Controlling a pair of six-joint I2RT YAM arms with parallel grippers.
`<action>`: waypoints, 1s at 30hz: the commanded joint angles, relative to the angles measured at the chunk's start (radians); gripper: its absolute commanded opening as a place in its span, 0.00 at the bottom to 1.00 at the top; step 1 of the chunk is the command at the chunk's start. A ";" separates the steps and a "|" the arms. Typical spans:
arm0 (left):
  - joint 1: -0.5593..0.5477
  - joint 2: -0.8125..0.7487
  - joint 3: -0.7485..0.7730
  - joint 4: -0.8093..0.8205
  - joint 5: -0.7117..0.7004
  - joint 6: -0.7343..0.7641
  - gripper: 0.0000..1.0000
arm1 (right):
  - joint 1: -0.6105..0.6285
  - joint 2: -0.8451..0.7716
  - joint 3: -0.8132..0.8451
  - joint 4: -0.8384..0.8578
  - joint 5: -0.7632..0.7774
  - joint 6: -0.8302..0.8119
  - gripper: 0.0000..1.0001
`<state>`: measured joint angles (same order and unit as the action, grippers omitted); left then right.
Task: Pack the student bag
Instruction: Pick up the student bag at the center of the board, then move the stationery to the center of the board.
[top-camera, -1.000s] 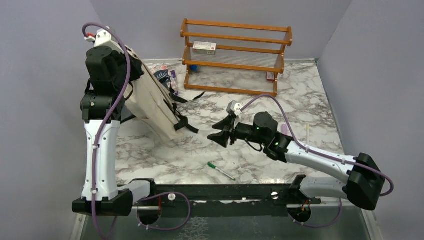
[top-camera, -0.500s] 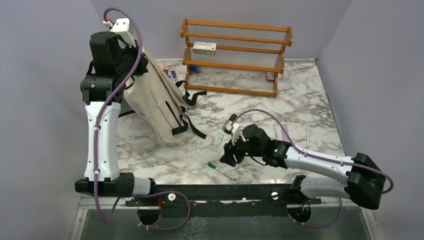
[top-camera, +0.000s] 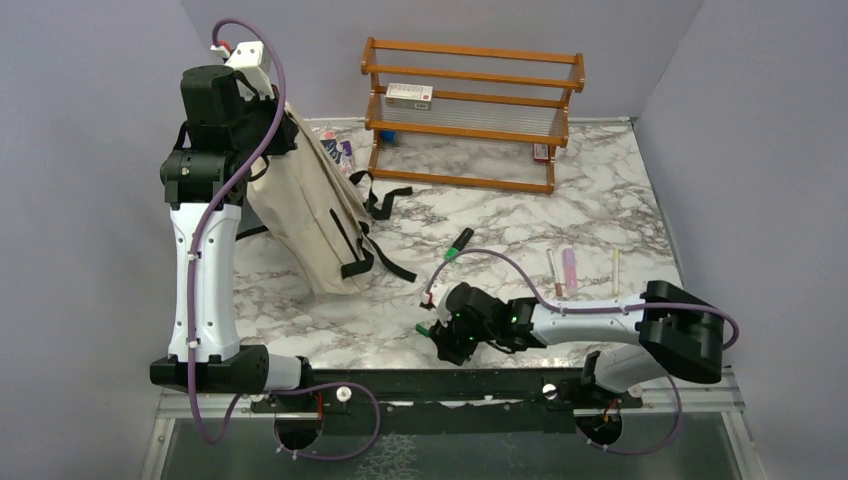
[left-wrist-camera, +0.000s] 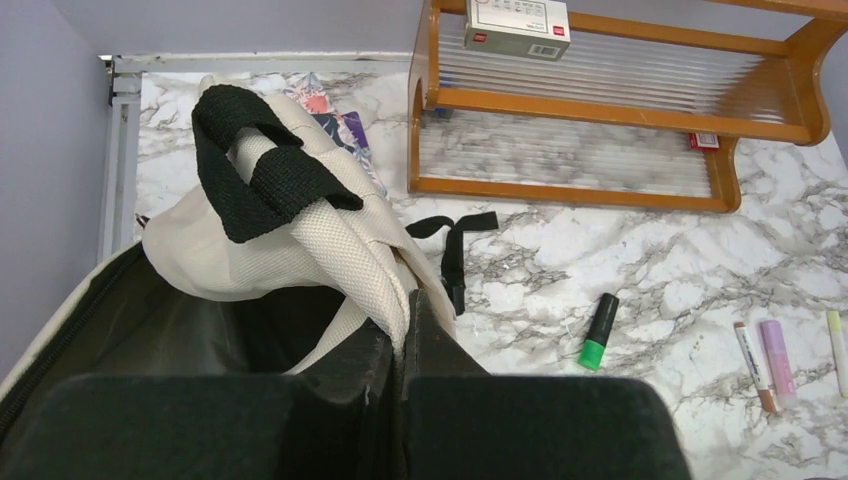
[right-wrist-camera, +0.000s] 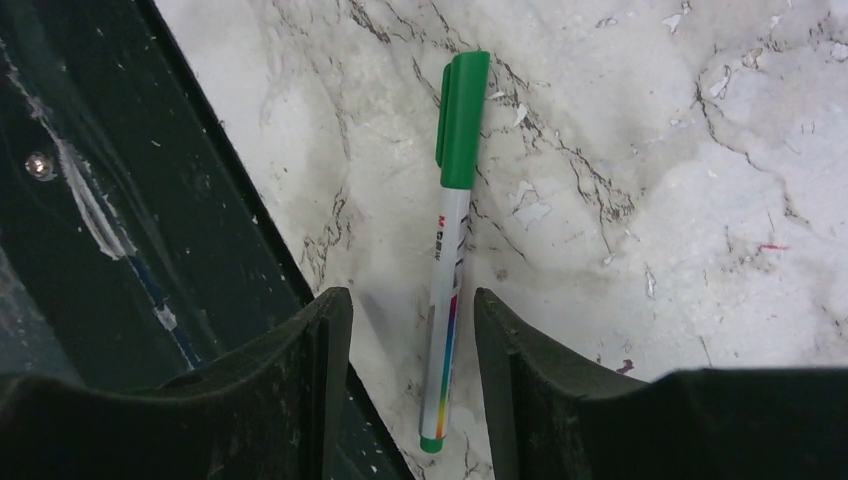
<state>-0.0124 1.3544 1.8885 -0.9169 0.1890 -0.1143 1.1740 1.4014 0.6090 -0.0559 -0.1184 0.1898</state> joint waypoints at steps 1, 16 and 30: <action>0.003 -0.033 0.031 0.091 0.024 0.010 0.00 | 0.046 0.052 0.058 -0.019 0.102 -0.016 0.53; 0.003 -0.059 0.002 0.105 0.001 0.014 0.00 | 0.119 0.158 0.119 -0.084 0.451 0.079 0.15; -0.037 -0.042 -0.010 0.094 0.046 0.071 0.00 | -0.181 -0.021 0.087 -0.021 0.440 0.051 0.10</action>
<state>-0.0143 1.3418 1.8675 -0.9150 0.1780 -0.0948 1.1381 1.4612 0.7105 -0.1055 0.3424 0.2512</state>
